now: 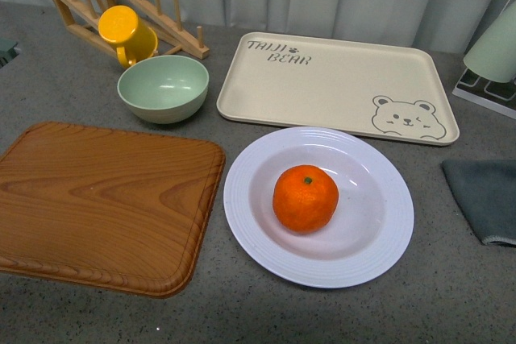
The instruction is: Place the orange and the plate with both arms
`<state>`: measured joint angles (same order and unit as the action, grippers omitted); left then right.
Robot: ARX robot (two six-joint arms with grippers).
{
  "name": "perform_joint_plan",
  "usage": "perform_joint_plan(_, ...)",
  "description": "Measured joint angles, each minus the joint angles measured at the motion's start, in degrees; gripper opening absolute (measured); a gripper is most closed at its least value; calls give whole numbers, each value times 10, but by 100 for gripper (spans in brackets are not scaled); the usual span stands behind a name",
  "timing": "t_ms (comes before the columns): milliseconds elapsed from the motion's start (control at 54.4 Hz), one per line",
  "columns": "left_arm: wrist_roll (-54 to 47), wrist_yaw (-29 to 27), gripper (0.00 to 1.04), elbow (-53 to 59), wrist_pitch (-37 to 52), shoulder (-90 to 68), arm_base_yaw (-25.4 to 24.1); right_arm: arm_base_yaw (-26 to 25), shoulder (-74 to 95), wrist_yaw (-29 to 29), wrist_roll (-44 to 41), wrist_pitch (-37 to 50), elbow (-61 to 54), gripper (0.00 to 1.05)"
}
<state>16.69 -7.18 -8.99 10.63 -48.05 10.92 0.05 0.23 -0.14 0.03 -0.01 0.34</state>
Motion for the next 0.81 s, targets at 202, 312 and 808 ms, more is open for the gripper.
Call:
perform_joint_plan(202,-120,-15,70,80,350,-37,-16,0,0,0,0,0,0,96)
perform_joint_plan(312,-147,-1,50,78,297,68,-33,0,1,1,0,0,0,96)
perform_joint_plan(808,-162,72,4,79,125,249,-108,0,0,0,0,0,0,96)
